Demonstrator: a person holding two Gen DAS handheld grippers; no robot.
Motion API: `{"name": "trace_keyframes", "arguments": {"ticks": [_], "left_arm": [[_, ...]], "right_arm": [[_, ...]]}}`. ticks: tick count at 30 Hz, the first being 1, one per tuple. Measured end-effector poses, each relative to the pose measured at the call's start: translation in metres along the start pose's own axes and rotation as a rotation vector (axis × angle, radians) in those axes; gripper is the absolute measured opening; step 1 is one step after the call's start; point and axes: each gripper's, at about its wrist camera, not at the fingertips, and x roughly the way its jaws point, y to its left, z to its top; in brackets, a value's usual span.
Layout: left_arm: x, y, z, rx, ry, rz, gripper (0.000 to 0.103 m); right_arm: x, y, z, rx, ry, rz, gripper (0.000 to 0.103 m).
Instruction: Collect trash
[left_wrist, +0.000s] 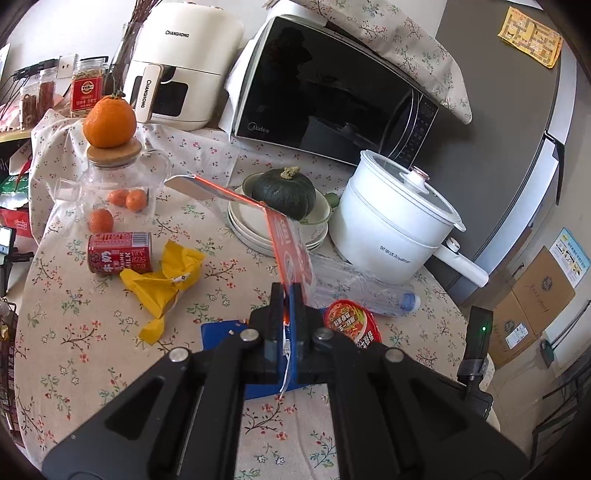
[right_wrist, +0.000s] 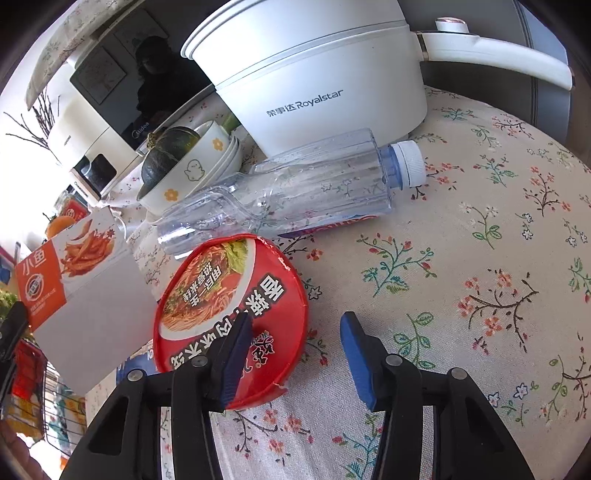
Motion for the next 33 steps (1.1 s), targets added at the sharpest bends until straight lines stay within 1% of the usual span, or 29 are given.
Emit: {"name": "trace_keyframes", "arguments": {"ticks": [1, 2, 3, 4, 7, 14, 18, 24, 26, 28, 33], "left_arm": [[0.000, 0.001, 0.000, 0.000, 0.003, -0.001, 0.003], [0.000, 0.001, 0.000, 0.000, 0.005, 0.000, 0.003], [-0.001, 0.002, 0.000, 0.001, 0.005, 0.001, 0.003], [-0.002, 0.003, 0.000, 0.001, 0.005, 0.001, 0.003], [-0.003, 0.002, 0.001, -0.002, 0.004, -0.002, 0.003], [-0.008, -0.005, 0.000, 0.001, -0.002, -0.005, 0.003], [-0.013, -0.011, 0.000, 0.010, -0.004, -0.015, 0.002], [-0.019, -0.025, -0.003, 0.035, 0.001, -0.037, 0.002], [-0.021, -0.030, -0.005, 0.040, 0.005, -0.048, 0.001], [-0.023, -0.035, -0.007, 0.042, 0.010, -0.060, 0.001], [-0.027, -0.053, -0.014, 0.066, 0.022, -0.081, 0.001]], "right_arm": [[0.003, 0.001, 0.001, 0.001, 0.003, 0.013, 0.036], [0.004, 0.002, 0.002, 0.005, 0.001, 0.034, 0.030], [0.004, 0.003, 0.002, 0.005, 0.001, 0.033, 0.020], [0.005, 0.004, 0.002, -0.001, 0.008, 0.029, 0.004], [0.001, 0.003, 0.001, 0.001, 0.013, 0.029, 0.004], [-0.038, 0.004, 0.003, -0.031, -0.045, 0.025, 0.003], [-0.056, 0.001, 0.002, -0.056, -0.067, -0.015, 0.003], [-0.091, -0.013, 0.003, -0.064, -0.103, -0.045, 0.003], [-0.102, -0.016, 0.003, -0.069, -0.115, -0.059, 0.003], [-0.115, -0.021, 0.002, -0.072, -0.127, -0.069, 0.001], [-0.142, -0.033, 0.001, -0.075, -0.145, -0.110, 0.001]]}}
